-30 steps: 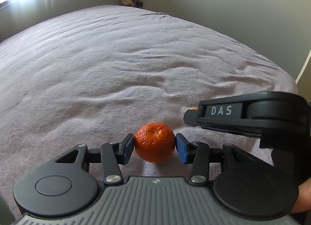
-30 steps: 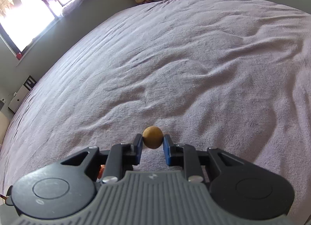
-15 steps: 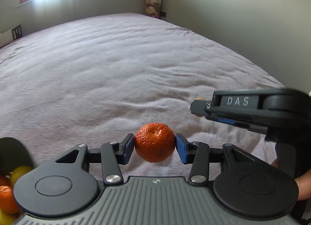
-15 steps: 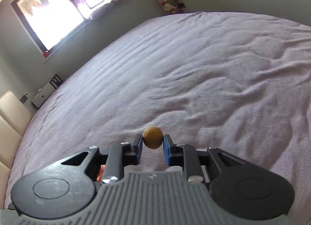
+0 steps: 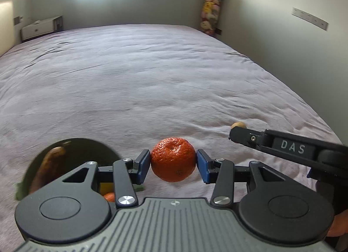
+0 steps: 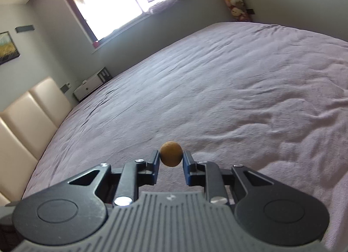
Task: Organize fruits
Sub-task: 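Carry the mandarin with left tool while right tool carries the kiwi to the colander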
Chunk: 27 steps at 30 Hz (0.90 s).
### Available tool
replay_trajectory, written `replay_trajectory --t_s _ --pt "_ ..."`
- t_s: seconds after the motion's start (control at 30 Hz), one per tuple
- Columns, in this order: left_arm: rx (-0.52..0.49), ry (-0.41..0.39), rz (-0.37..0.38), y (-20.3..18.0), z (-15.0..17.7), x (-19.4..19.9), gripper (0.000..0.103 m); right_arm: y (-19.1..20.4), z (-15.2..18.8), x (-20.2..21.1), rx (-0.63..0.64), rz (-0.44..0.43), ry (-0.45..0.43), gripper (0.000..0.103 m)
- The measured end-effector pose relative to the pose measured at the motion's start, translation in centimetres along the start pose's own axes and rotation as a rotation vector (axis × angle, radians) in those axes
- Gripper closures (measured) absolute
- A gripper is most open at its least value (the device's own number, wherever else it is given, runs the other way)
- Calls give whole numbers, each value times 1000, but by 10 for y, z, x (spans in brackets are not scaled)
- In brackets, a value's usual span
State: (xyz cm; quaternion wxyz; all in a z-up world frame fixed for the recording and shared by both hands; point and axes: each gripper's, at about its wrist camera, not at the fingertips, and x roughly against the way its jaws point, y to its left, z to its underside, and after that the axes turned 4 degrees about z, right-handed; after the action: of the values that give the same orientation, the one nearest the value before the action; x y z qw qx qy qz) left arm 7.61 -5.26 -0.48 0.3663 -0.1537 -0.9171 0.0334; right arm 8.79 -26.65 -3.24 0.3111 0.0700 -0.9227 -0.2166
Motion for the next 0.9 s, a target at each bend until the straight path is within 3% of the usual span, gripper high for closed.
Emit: replay_trajectory --t_s 0.33,0.9 --pt "106 116 -57 58 11 28 51 63 17 -9 213 -82 87 84" --pt "309 273 43 137 42 30 51 126 45 -50 567 -127 285 84"
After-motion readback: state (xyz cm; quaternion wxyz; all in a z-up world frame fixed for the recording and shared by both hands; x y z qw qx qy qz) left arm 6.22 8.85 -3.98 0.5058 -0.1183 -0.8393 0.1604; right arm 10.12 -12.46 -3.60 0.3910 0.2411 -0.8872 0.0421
